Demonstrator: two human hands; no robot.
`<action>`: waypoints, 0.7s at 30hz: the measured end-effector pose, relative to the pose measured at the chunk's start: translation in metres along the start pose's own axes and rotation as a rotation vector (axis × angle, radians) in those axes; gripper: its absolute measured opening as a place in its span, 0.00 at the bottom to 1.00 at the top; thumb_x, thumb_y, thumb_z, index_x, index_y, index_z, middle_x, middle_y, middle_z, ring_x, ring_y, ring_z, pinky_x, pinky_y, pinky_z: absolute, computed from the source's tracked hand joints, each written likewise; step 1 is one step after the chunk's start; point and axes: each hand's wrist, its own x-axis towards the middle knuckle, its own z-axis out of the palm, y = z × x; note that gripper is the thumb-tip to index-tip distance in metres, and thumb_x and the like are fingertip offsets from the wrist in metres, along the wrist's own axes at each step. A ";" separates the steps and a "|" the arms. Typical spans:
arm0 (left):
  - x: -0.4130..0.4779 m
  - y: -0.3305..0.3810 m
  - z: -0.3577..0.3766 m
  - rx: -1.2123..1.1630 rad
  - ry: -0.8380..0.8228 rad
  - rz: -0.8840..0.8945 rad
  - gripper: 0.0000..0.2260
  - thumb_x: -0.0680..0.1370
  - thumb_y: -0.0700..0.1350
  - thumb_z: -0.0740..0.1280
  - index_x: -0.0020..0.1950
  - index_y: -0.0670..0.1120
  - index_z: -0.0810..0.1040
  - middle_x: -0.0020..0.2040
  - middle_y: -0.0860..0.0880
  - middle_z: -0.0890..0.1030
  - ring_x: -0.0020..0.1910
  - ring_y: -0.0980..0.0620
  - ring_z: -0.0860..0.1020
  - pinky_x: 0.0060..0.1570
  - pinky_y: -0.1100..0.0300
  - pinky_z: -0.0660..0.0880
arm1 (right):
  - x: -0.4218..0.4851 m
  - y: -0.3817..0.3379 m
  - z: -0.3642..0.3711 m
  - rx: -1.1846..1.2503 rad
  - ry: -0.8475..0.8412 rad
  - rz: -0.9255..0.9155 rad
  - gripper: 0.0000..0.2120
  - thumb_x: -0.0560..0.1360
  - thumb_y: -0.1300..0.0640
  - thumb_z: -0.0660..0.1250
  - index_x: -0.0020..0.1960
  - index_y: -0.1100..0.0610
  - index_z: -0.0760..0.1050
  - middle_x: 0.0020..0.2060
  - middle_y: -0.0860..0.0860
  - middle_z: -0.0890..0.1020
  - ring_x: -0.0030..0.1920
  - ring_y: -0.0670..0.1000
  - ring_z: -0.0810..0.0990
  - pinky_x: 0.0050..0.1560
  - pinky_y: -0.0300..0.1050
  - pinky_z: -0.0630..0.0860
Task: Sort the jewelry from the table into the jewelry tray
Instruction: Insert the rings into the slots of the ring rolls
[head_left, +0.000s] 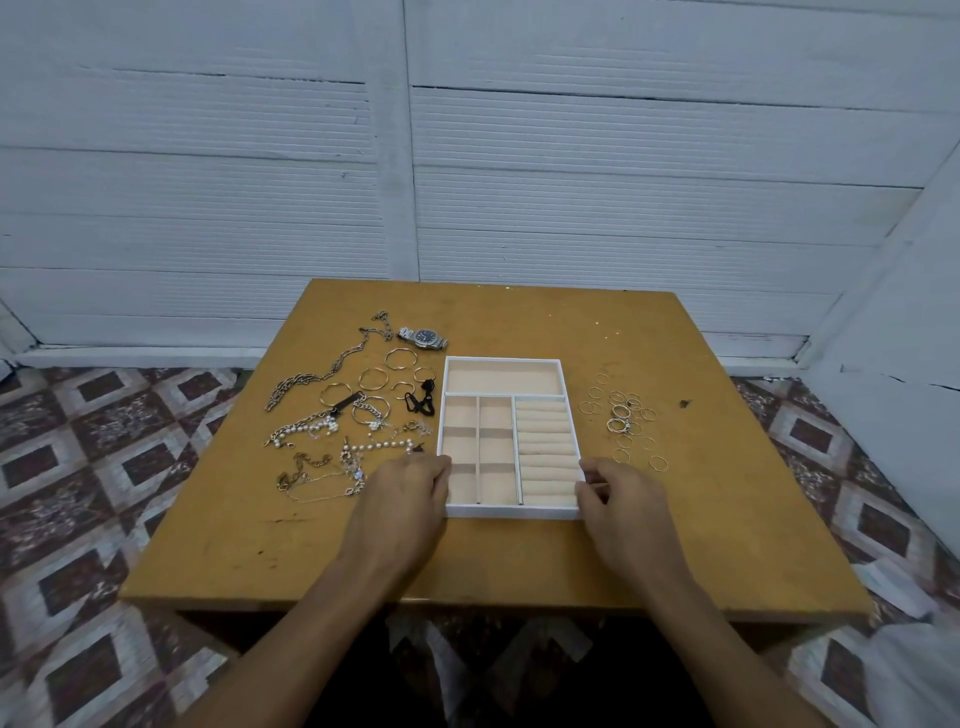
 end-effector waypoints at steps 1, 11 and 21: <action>-0.002 0.001 -0.001 -0.007 -0.002 -0.001 0.10 0.80 0.43 0.61 0.47 0.45 0.82 0.43 0.51 0.82 0.40 0.55 0.77 0.41 0.56 0.77 | -0.002 0.000 0.000 -0.003 -0.002 0.008 0.10 0.76 0.61 0.63 0.56 0.57 0.80 0.48 0.52 0.83 0.46 0.51 0.79 0.49 0.46 0.77; -0.020 0.004 -0.005 -0.038 -0.018 -0.011 0.08 0.78 0.41 0.64 0.50 0.44 0.83 0.47 0.48 0.84 0.44 0.51 0.79 0.47 0.57 0.76 | -0.023 0.003 -0.003 0.001 0.006 0.011 0.13 0.77 0.60 0.65 0.61 0.57 0.78 0.51 0.50 0.82 0.46 0.46 0.78 0.49 0.36 0.72; -0.019 0.005 -0.003 0.041 0.012 -0.075 0.13 0.78 0.44 0.64 0.61 0.48 0.79 0.65 0.51 0.76 0.62 0.52 0.72 0.60 0.59 0.68 | -0.020 0.006 -0.011 0.073 -0.054 0.058 0.08 0.75 0.59 0.68 0.53 0.52 0.79 0.43 0.44 0.82 0.42 0.37 0.78 0.38 0.25 0.71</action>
